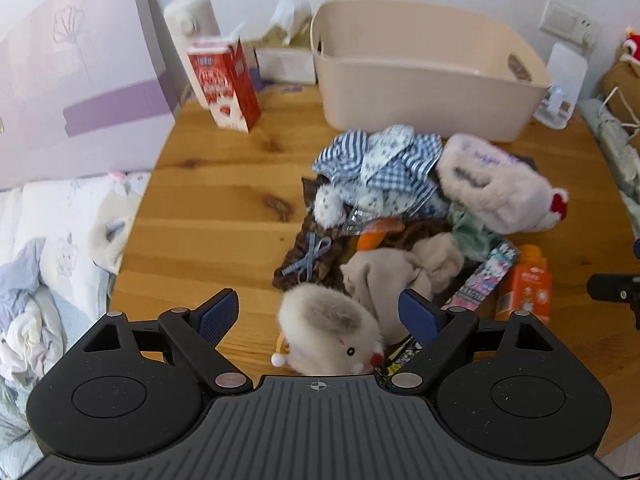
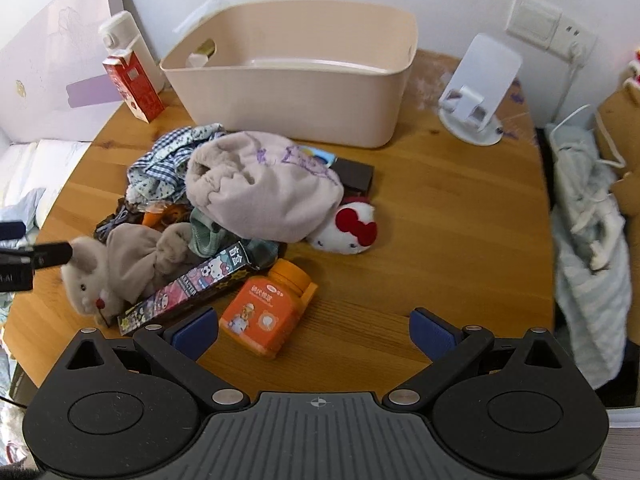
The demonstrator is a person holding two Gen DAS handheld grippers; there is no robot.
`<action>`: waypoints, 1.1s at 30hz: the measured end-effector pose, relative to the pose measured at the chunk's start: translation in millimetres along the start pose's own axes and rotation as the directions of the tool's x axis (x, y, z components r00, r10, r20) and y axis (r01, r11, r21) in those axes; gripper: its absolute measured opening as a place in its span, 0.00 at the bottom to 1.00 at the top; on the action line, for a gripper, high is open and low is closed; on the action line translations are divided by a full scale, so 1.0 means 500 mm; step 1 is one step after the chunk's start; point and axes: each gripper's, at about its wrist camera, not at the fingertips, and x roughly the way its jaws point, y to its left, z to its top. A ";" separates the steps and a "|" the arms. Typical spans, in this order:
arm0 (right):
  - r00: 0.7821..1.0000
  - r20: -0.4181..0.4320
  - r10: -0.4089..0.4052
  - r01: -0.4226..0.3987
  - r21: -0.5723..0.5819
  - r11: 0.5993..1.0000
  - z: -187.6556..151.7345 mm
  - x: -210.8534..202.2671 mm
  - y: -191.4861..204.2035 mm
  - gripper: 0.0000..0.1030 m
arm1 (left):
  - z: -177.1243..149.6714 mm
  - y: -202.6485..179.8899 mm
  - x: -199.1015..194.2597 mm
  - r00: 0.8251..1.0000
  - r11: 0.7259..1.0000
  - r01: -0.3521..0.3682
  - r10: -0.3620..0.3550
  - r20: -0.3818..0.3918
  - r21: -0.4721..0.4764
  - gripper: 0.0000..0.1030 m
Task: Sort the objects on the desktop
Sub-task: 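Grasp the white plush mouse with the left tool while the right tool grasps the orange bottle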
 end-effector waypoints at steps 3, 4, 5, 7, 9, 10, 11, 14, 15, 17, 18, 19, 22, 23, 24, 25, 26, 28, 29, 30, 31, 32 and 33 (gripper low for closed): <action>1.000 -0.020 0.009 -0.009 -0.025 1.000 0.013 0.038 0.008 1.00 | -0.003 0.007 0.032 0.999 1.000 0.016 -0.017 -0.031 -0.009 0.86; 1.000 -0.027 0.009 -0.010 -0.038 0.999 0.015 0.051 0.013 1.00 | -0.004 0.008 0.042 0.999 1.000 0.012 -0.013 -0.041 -0.008 0.86; 0.999 -0.037 0.006 -0.008 -0.054 0.999 0.016 0.064 0.019 1.00 | -0.004 0.010 0.050 0.999 1.000 0.008 -0.008 -0.047 -0.005 0.86; 0.998 -0.058 0.001 -0.005 -0.085 0.996 0.016 0.084 0.031 1.00 | -0.006 0.013 0.066 0.998 1.000 0.001 -0.001 -0.057 0.002 0.86; 0.998 -0.069 -0.010 0.002 -0.113 0.994 0.011 0.100 0.044 1.00 | -0.007 0.019 0.079 0.998 1.000 0.006 -0.006 -0.069 0.001 0.86; 0.997 -0.073 -0.019 0.009 -0.125 0.992 0.010 0.107 0.047 1.00 | -0.008 0.022 0.087 0.997 1.000 0.013 -0.013 -0.080 -0.004 0.86; 0.997 -0.077 -0.028 0.018 -0.133 0.991 0.007 0.115 0.051 1.00 | -0.009 0.024 0.095 0.996 1.000 0.019 -0.020 -0.092 -0.008 0.86; 0.993 -0.113 -0.028 0.016 -0.111 0.994 0.003 0.136 0.052 1.00 | -0.017 0.027 0.114 0.992 0.999 0.037 -0.038 -0.117 -0.009 0.86; 0.992 -0.125 -0.023 0.011 -0.096 0.995 0.002 0.143 0.051 1.00 | -0.020 0.026 0.119 0.992 0.999 0.038 -0.038 -0.123 -0.003 0.86; 0.992 -0.127 0.014 -0.020 -0.046 0.999 0.003 0.151 0.045 1.00 | -0.025 0.025 0.129 0.990 0.999 0.049 -0.048 -0.134 0.006 0.86; 0.991 -0.132 0.022 -0.026 -0.026 0.999 0.006 0.155 0.044 1.00 | -0.026 0.025 0.134 0.988 0.998 0.059 -0.057 -0.140 0.010 0.86; 0.990 -0.141 0.019 -0.021 -0.012 1.000 0.008 0.160 0.044 1.00 | -0.028 0.024 0.142 0.987 0.998 0.064 -0.061 -0.151 0.014 0.86; 0.986 -0.164 0.002 -0.003 -0.009 1.000 0.007 0.173 0.055 1.00 | -0.036 0.025 0.166 0.980 0.997 0.074 -0.067 -0.187 0.031 0.86; 0.986 -0.169 -0.005 0.003 -0.013 1.000 0.005 0.176 0.059 1.00 | -0.038 0.027 0.171 0.978 0.996 0.081 -0.073 -0.195 0.030 0.86; 0.985 -0.173 -0.012 0.009 -0.016 1.000 0.003 0.179 0.063 1.00 | -0.040 0.029 0.174 0.977 0.995 0.091 -0.083 -0.198 0.031 0.86; 0.984 -0.174 -0.020 0.018 -0.017 1.000 0.001 0.181 0.066 1.00 | -0.042 0.032 0.175 0.975 0.995 0.099 -0.091 -0.204 0.029 0.85; 0.984 -0.174 -0.025 0.023 -0.015 1.000 -0.001 0.181 0.068 0.98 | -0.042 0.035 0.176 0.973 0.994 0.104 -0.097 -0.209 0.027 0.82; 0.984 -0.177 -0.017 0.018 0.003 1.000 -0.005 0.183 0.067 0.88 | -0.043 0.039 0.178 0.969 0.992 0.121 -0.112 -0.221 0.024 0.73; 0.984 -0.179 -0.013 0.016 0.016 1.000 -0.004 0.185 0.063 0.87 | -0.042 0.043 0.178 0.967 0.991 0.130 -0.121 -0.224 0.022 0.72; 0.983 -0.183 -0.009 0.015 0.027 1.000 -0.004 0.187 0.060 0.83 | -0.041 0.046 0.178 0.965 0.990 0.143 -0.135 -0.226 0.016 0.71; 0.982 -0.186 -0.007 0.013 0.031 0.999 -0.004 0.189 0.059 0.79 | -0.040 0.049 0.176 0.962 0.988 0.156 -0.150 -0.229 0.009 0.70; 0.983 -0.184 -0.011 0.017 0.030 0.999 -0.005 0.188 0.059 0.77 | -0.040 0.051 0.176 0.959 0.986 0.167 -0.162 -0.233 0.002 0.67; 0.983 -0.181 -0.017 0.021 0.022 1.000 -0.005 0.186 0.060 0.73 | -0.040 0.054 0.175 0.956 0.984 0.179 -0.173 -0.236 0.005 0.61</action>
